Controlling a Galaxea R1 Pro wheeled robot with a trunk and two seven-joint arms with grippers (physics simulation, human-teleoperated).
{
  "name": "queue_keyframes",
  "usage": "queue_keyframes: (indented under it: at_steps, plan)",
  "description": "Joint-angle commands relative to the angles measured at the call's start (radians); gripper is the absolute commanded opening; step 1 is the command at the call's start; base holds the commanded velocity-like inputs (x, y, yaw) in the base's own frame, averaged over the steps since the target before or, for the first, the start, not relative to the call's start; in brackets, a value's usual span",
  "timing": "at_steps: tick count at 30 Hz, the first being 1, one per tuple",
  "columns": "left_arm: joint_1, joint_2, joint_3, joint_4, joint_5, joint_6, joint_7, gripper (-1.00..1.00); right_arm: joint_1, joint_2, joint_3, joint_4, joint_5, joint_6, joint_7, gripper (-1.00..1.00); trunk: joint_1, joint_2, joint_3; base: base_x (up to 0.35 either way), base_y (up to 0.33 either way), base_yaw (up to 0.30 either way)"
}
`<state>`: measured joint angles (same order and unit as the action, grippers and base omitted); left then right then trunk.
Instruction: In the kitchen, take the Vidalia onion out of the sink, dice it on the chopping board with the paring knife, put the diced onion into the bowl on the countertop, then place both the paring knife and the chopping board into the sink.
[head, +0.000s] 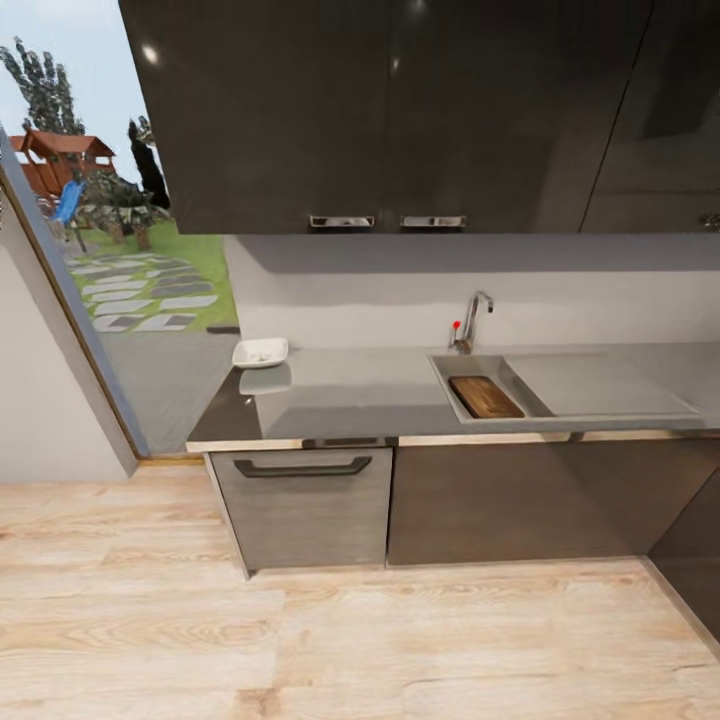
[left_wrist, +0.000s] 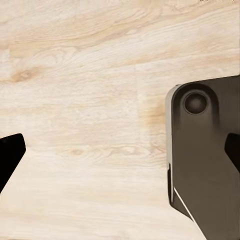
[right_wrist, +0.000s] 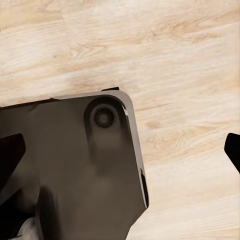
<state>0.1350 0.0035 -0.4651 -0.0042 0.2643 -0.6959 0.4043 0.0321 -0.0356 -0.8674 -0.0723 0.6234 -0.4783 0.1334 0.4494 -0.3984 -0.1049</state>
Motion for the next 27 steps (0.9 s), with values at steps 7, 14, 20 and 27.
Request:
queue_keyframes:
  at_steps: [7, 14, 20, 27]
  plan:
    - [0.000, 0.001, -0.009, 0.000, 0.006, -0.002, 0.005, 1.00, 0.000, 0.000, -0.009, -0.001, 0.001, 0.000, 0.008, 1.00, 0.001, -0.002, 0.010, 0.000, 0.000, 0.000]
    - [0.000, 0.001, -0.009, 0.000, 0.006, -0.002, 0.004, 1.00, 0.000, 0.002, -0.008, -0.001, 0.000, 0.000, 0.009, 1.00, 0.001, -0.002, 0.021, 0.000, 0.000, 0.000]
    - [0.000, 0.001, -0.009, 0.000, 0.006, -0.002, 0.004, 1.00, 0.000, 0.002, -0.007, -0.001, -0.001, 0.000, 0.008, 1.00, 0.001, -0.002, 0.030, 0.000, 0.000, 0.000]
    - [0.000, 0.001, -0.009, 0.000, 0.006, -0.002, 0.005, 1.00, 0.000, 0.002, -0.007, -0.001, -0.001, 0.000, 0.008, 1.00, 0.001, -0.002, 0.041, 0.000, 0.000, 0.000]
